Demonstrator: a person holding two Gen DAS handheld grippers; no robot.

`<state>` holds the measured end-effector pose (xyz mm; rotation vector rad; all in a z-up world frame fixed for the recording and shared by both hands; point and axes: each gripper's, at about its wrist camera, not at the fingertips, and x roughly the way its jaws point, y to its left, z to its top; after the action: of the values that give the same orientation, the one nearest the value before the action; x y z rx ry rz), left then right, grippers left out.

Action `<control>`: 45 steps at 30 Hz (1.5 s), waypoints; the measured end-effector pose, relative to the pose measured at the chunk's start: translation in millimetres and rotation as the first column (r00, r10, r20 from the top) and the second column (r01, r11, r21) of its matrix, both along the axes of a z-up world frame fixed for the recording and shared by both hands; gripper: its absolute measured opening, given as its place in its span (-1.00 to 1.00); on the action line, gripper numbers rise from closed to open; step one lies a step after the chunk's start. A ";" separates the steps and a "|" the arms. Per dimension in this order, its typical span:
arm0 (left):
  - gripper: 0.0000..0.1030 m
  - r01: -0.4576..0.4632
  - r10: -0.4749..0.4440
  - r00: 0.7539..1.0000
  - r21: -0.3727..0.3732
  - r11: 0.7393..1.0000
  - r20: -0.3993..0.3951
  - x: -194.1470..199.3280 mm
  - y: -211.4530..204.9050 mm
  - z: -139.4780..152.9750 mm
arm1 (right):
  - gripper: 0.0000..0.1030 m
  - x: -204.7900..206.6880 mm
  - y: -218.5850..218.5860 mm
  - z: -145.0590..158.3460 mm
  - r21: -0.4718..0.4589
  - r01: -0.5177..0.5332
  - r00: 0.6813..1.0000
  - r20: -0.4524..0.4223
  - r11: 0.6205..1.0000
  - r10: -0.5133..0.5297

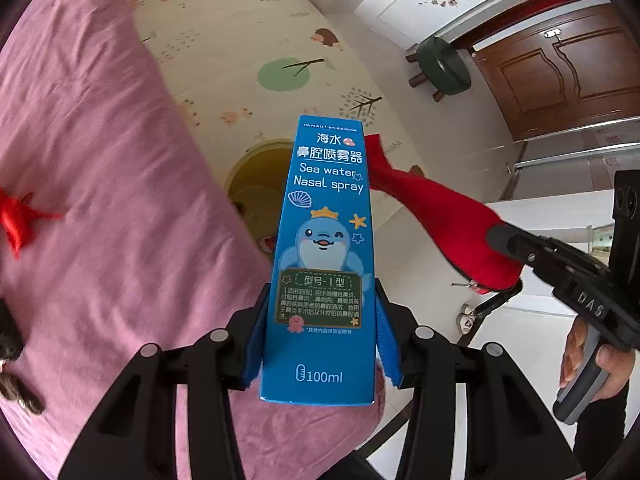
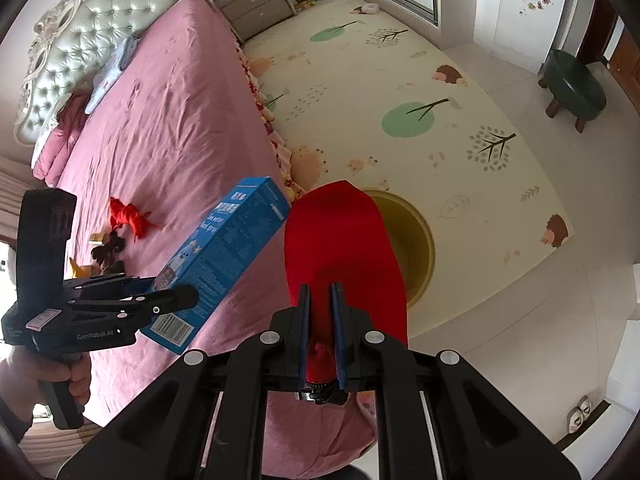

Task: Collect trash
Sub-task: 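Carry the box and bag over the yellow bin and open both tools, then return to the bed and grasp the brown sock with the left tool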

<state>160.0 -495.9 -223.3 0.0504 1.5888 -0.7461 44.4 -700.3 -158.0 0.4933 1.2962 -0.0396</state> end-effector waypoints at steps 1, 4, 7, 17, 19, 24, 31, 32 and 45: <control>-0.09 0.001 -0.001 1.000 -0.019 1.000 -0.007 2.8 -4.7 -1.0 | -0.79 2.2 -1.5 -0.9 -0.004 0.000 1.000 0.001 1.000 0.000; 0.02 0.004 -0.004 1.000 -0.034 0.999 0.008 12.3 -16.8 -2.2 | -0.64 7.2 -9.5 0.3 -0.027 0.014 1.000 0.024 1.000 -0.013; 0.66 -0.008 0.010 0.999 -0.039 0.999 0.031 20.4 -23.3 0.0 | -0.07 12.0 -17.3 0.2 -0.076 0.026 0.999 0.026 0.997 -0.024; 0.66 0.042 -0.043 0.994 0.015 0.999 0.100 17.0 -20.4 11.9 | -0.07 16.0 -16.8 2.4 -0.032 0.043 0.999 0.027 0.999 -0.043; 0.66 0.039 -0.040 0.993 0.017 0.999 0.109 16.0 -13.0 16.0 | -0.07 19.2 -9.7 5.3 -0.032 0.032 0.999 0.029 0.999 -0.031; 0.66 0.008 -0.010 0.993 0.012 1.000 0.121 14.5 11.8 26.5 | -0.07 31.1 15.4 14.6 -0.027 -0.015 0.999 0.044 1.000 0.016; 0.66 -0.100 0.095 0.982 0.019 0.995 0.163 14.5 76.6 41.7 | -0.07 51.5 75.6 30.9 -0.010 -0.125 0.988 0.088 0.992 0.125; 0.66 -0.115 0.110 0.980 0.022 0.993 0.164 15.1 85.5 42.1 | -0.07 54.7 87.9 32.6 -0.010 -0.146 0.985 0.094 0.989 0.146; 0.66 -0.404 0.385 0.906 0.092 0.910 0.173 -2.3 263.6 34.0 | -0.07 86.4 247.0 25.4 0.047 -0.406 0.912 0.091 0.913 0.401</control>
<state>157.7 -232.3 -189.3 -0.1200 1.4369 -0.3155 130.8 -453.3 -132.5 0.2701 1.3026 0.3667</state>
